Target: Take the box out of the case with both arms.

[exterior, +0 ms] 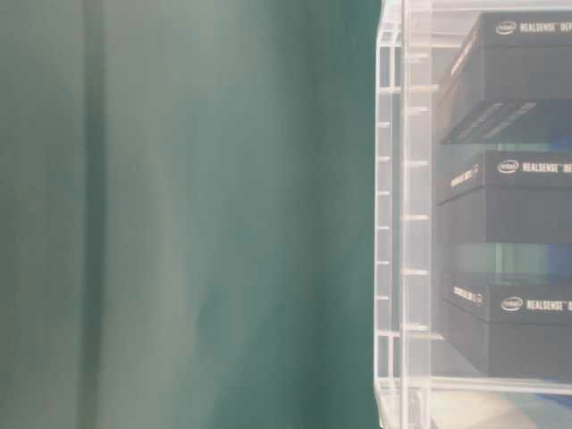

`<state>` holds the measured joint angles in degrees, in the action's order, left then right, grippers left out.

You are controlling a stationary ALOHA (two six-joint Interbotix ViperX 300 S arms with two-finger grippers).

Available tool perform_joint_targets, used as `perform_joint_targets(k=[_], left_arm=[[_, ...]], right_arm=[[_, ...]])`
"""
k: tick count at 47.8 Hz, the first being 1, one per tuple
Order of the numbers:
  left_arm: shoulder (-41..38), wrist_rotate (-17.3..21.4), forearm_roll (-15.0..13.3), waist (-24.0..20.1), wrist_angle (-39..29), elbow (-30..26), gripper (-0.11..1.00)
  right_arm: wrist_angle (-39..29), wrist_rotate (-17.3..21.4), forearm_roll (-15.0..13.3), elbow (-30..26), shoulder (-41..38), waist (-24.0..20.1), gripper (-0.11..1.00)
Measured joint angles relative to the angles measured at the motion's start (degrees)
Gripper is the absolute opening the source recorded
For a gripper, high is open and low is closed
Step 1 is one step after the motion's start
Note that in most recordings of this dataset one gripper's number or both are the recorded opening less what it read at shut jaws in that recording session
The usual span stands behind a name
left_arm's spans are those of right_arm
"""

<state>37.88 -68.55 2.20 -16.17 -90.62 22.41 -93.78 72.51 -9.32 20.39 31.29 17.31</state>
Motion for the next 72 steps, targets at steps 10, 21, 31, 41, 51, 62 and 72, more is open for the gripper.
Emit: perform_joint_targets(k=[10, 21, 31, 41, 51, 62, 72], left_arm=[[-1.14, -1.67, 0.00, 0.00, 0.00, 0.18, 0.67], [-1.32, -3.69, -0.09, 0.00, 0.09, 0.18, 0.92], [-1.14, -3.69, -0.09, 0.00, 0.09, 0.18, 0.92], [-1.49, -3.87, -0.09, 0.00, 0.09, 0.18, 0.92], [-3.25, -3.69, -0.09, 0.62, 0.09, -0.88, 0.92], [-8.96, -3.96, -0.09, 0.88, 0.09, -4.83, 0.92], [-16.44, -3.52, 0.35, 1.32, 0.18, -11.07, 0.92]], right_arm=[[-0.44, 1.85, -0.26, 0.44, -0.18, 0.09, 0.87], [-0.53, 2.72, -0.44, 0.70, -0.70, 0.00, 0.94], [-0.53, 4.83, -0.53, 0.97, -0.70, 0.09, 0.94], [-0.70, 6.59, -0.53, 1.05, -0.70, 0.00, 0.94], [-0.79, 6.68, -0.53, 1.32, -0.70, 0.00, 0.94], [2.81, 6.77, -0.26, 1.05, -3.08, -0.09, 0.94], [7.38, 6.86, -0.09, -2.02, -8.35, -0.97, 0.94]])
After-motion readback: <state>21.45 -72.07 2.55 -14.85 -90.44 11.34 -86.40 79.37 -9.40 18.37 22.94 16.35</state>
